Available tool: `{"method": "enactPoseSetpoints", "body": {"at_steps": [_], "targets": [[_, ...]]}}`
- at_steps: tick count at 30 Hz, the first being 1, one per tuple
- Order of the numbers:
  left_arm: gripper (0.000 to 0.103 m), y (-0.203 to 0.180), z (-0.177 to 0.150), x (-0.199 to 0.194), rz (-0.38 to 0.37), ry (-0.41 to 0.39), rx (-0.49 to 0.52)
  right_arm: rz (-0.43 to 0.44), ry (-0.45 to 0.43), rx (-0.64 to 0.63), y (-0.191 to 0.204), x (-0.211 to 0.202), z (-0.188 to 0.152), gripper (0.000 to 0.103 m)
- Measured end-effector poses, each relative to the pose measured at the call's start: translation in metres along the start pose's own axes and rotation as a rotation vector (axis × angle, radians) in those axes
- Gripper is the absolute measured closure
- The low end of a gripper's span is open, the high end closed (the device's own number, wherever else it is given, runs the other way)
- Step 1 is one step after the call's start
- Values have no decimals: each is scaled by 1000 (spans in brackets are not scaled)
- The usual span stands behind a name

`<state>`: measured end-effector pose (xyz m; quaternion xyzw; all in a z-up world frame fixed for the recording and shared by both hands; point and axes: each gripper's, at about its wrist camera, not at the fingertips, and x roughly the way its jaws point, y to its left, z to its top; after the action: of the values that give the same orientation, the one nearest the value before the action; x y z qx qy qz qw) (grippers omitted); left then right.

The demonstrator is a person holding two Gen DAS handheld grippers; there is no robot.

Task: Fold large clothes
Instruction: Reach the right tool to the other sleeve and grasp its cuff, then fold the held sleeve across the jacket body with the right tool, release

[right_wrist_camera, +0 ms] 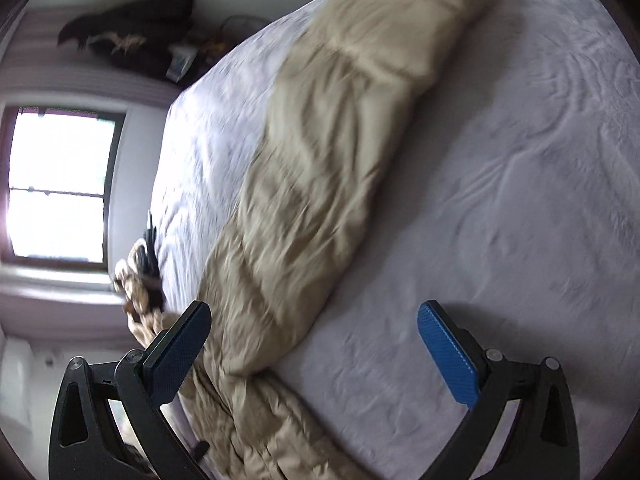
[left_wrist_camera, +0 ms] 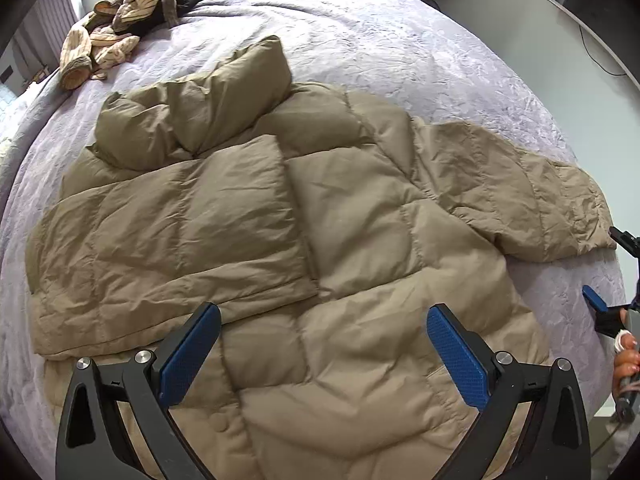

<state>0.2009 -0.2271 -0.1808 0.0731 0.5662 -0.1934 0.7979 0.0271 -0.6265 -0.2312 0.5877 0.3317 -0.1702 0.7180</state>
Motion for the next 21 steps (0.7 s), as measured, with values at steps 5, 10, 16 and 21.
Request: {"method": "enactPoseSetpoints", "body": {"at_steps": [5, 10, 16, 21], "targets": [[0, -8, 3, 0, -7, -3, 0, 82, -35, 90, -14, 10, 25, 0], [0, -11, 4, 3, 5, -3, 1, 159, -74, 130, -11, 22, 55, 1], [0, -1, 9, -7, 3, -34, -47, 253, -30, 243, -13, 49, 86, 49], [0, 17, 11, -16, 32, -66, -52, 348, -13, 331, -13, 66, 87, 96]]}}
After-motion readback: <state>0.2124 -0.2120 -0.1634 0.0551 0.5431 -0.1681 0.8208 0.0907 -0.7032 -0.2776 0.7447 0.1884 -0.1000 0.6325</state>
